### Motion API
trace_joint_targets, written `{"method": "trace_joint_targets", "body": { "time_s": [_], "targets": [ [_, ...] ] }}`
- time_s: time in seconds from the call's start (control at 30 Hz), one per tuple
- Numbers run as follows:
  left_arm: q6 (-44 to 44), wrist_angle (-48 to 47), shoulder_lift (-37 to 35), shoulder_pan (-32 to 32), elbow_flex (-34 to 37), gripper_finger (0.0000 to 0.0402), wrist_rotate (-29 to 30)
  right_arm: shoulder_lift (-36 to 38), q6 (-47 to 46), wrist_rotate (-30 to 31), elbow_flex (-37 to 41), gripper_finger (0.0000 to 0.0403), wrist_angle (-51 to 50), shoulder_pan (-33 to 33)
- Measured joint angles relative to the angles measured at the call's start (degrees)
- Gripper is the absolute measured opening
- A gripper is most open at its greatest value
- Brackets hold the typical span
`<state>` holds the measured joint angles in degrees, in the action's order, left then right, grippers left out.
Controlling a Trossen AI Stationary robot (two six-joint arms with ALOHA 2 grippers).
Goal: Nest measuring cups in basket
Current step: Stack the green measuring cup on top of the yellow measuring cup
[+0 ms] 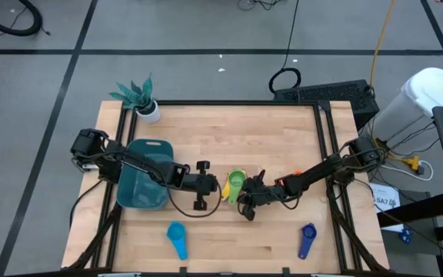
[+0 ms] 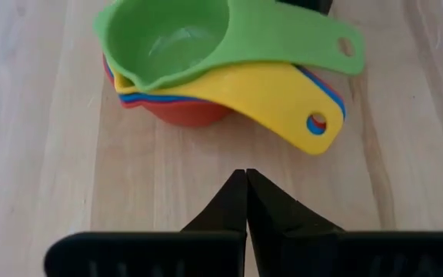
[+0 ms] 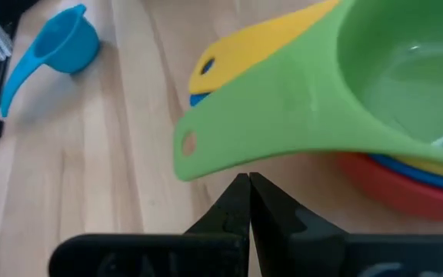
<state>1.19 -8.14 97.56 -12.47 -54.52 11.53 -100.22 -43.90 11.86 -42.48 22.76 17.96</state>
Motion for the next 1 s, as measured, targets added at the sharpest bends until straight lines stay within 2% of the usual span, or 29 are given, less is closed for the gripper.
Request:
{"method": "trace_joint_targets", "body": {
  "time_s": [0.2,0.47,1.0],
  "targets": [
    [0.43,3.13,3.03,0.02,-0.01,0.0003,-0.14,0.02,0.49,0.31,-0.02,0.0,2.73,-0.24],
    [2.0,8.66,7.81,-0.02,-0.02,0.0002,-3.79,0.0,2.34,0.33,-1.48,0.0,3.62,-1.01],
    [0.13,6.1,7.71,-0.76,-4.75,0.0001,-4.02,0.02,2.87,0.07,-1.92,0.0,3.24,-2.45]
  ]
}}
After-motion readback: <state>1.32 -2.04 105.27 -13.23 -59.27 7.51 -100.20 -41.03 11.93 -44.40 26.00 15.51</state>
